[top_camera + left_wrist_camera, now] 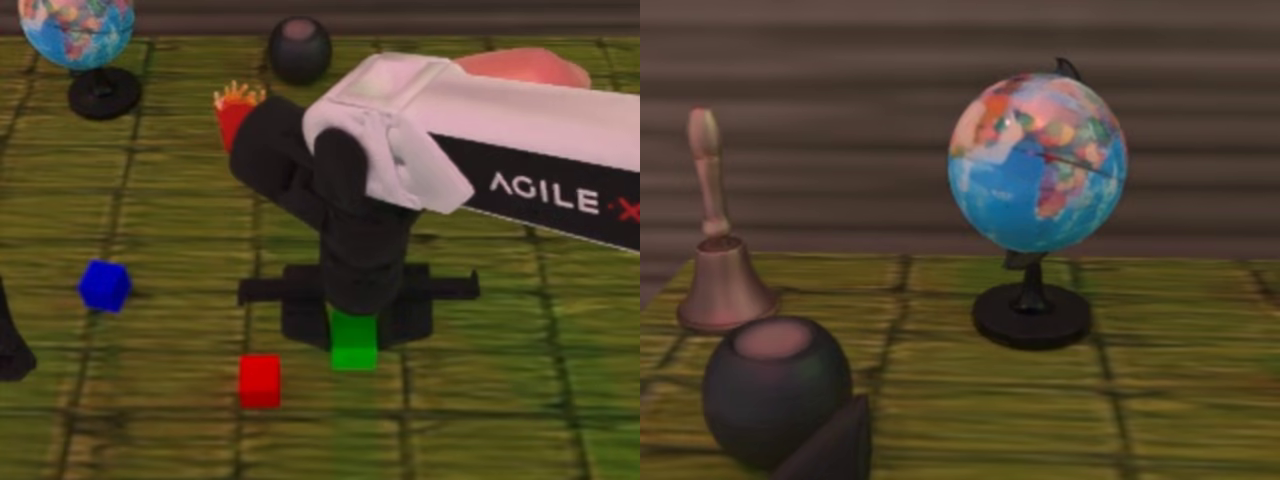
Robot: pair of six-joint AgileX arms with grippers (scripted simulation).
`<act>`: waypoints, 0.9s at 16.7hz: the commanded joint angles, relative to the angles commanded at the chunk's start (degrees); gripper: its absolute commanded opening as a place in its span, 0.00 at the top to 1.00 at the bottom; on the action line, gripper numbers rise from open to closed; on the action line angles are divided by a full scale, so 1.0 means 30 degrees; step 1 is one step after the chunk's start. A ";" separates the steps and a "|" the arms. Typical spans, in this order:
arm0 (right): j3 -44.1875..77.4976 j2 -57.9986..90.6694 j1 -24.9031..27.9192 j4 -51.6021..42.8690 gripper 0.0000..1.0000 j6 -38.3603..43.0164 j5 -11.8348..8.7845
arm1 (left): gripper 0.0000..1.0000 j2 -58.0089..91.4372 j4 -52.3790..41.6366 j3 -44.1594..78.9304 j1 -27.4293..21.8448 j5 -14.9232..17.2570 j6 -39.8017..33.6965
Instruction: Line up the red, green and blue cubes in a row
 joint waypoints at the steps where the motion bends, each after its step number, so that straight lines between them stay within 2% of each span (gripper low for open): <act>1: 0.0000 0.0000 0.0000 0.0000 1.00 0.0000 0.0000 | 0.00 0.0000 0.0000 0.0000 0.0000 0.0000 0.0000; 5: -0.0206 0.0152 -0.0055 0.0328 1.00 -0.0002 -0.0028 | 0.00 0.0000 0.0000 0.0000 0.0000 0.0000 0.0000; 11: -0.2945 0.1145 0.0008 0.4192 1.00 0.0063 -0.0010 | 0.00 0.0000 0.0000 0.0000 0.0000 0.0000 0.0000; 15: -0.3418 0.1354 0.0054 0.4772 1.00 0.0073 0.0011 | 0.00 0.0000 0.0000 0.0000 0.0000 0.0000 0.0000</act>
